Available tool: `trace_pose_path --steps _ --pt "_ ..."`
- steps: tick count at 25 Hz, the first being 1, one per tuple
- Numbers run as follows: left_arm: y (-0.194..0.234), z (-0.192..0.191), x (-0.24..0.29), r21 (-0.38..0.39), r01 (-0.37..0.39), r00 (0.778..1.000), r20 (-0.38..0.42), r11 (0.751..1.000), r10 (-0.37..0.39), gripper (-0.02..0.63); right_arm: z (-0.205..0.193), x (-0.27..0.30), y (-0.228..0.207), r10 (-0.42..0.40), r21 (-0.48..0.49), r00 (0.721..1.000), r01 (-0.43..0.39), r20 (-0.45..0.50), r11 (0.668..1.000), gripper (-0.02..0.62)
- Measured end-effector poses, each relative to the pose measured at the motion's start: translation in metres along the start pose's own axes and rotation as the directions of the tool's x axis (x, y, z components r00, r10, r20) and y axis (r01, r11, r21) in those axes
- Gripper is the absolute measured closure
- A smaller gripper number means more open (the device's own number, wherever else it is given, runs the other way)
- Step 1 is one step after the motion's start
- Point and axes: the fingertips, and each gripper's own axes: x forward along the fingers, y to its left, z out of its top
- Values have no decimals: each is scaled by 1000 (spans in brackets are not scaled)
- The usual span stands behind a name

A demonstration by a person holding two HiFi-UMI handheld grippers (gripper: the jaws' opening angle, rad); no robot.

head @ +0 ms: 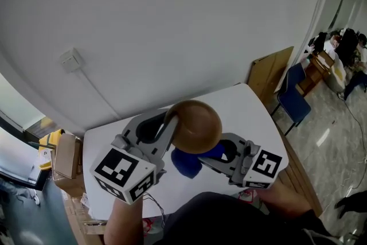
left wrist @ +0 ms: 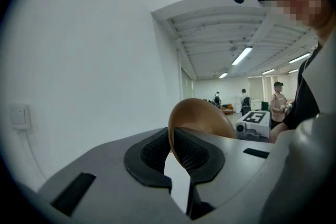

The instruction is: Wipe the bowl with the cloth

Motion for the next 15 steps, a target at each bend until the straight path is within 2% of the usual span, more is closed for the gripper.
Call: trace_pose_path --steps 3,6,10,15 --pt "-10 0 -7 76 41 998 -48 996 -37 575 7 -8 16 81 -73 997 -80 7 994 518" --pt "-15 3 -15 112 59 997 -62 992 -53 575 15 -16 29 139 -86 990 -136 21 987 518" --pt "-10 0 -25 132 50 996 -86 990 -39 575 28 -22 38 178 -107 984 -175 28 979 518" --pt "-9 -6 -36 164 83 992 -106 983 -66 575 39 -24 41 191 -157 981 -187 12 970 518"
